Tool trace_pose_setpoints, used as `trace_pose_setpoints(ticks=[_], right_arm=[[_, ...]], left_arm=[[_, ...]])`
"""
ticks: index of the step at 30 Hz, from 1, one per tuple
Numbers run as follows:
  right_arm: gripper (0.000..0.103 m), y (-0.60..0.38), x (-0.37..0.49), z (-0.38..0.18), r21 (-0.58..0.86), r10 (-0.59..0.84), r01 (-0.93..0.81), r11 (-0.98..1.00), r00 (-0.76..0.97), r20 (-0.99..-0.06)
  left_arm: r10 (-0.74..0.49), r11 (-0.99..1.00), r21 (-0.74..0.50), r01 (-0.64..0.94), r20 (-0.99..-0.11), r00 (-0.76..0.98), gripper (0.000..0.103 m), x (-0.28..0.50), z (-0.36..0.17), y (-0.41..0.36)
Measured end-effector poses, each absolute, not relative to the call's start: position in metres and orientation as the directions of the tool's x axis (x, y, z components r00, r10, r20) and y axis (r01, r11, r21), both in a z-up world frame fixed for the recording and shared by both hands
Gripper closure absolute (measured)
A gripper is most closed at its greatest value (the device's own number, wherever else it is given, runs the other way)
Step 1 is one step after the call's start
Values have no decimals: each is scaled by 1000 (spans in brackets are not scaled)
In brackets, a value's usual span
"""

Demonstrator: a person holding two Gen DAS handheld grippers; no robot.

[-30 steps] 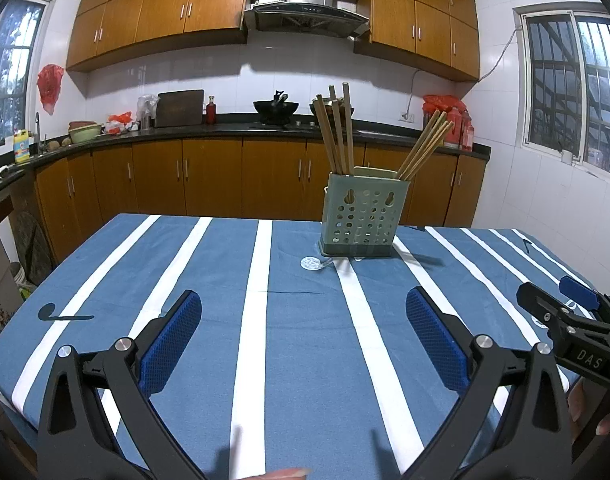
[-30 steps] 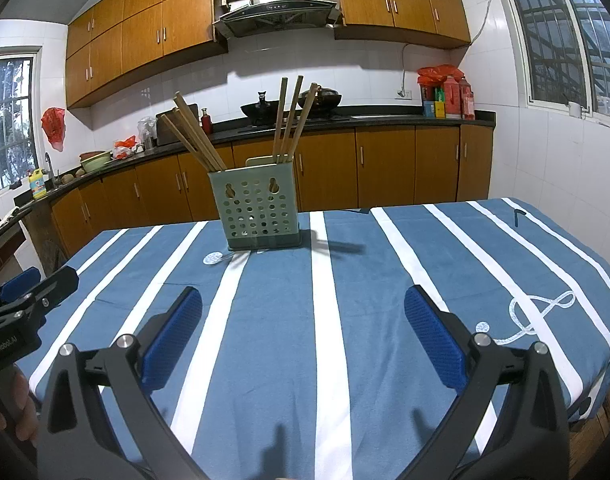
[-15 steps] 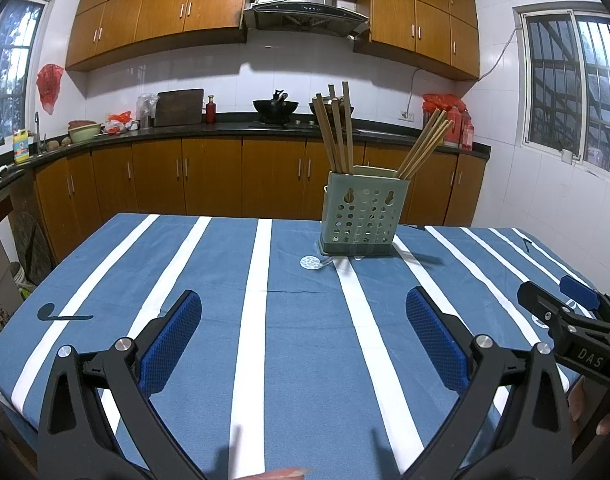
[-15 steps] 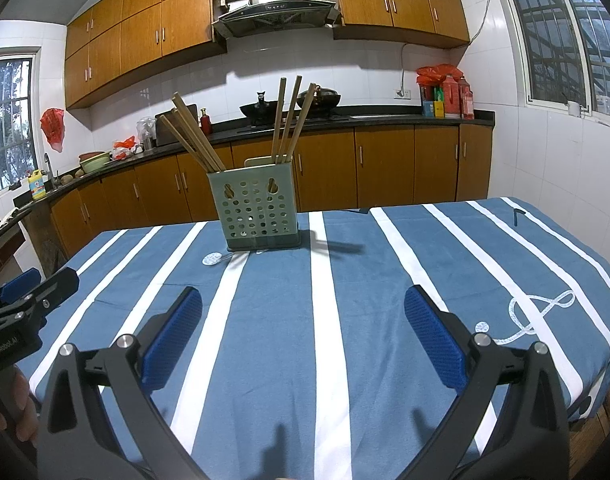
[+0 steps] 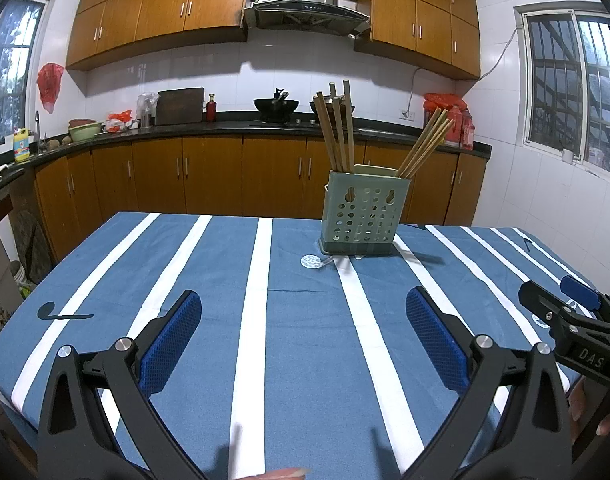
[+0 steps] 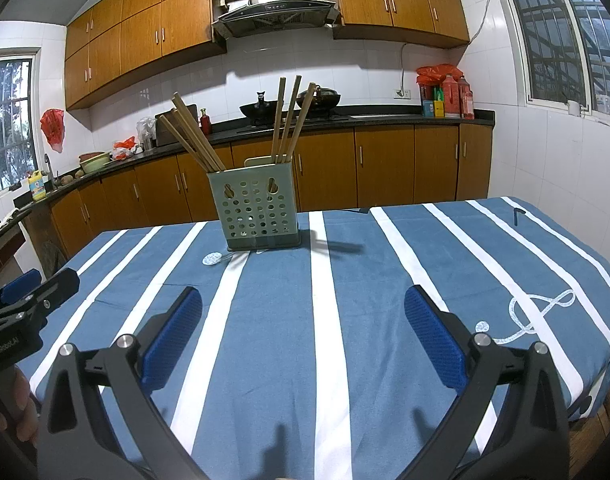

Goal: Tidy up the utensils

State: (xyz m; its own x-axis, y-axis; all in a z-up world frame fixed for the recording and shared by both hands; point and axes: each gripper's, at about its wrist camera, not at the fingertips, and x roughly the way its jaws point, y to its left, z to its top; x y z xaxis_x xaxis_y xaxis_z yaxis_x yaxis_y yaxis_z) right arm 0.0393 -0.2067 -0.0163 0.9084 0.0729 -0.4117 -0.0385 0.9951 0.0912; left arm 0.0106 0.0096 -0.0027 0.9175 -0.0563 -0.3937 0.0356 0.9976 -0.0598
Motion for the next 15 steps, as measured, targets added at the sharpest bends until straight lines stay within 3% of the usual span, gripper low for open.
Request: trace_pose_setpoints(ticks=[15], right_arm=[[4,-207,40,-17,92,73,-39,995,908,-412]], left_arm=[[-59,997,-60,38,-396,916,2,10,-5,10]])
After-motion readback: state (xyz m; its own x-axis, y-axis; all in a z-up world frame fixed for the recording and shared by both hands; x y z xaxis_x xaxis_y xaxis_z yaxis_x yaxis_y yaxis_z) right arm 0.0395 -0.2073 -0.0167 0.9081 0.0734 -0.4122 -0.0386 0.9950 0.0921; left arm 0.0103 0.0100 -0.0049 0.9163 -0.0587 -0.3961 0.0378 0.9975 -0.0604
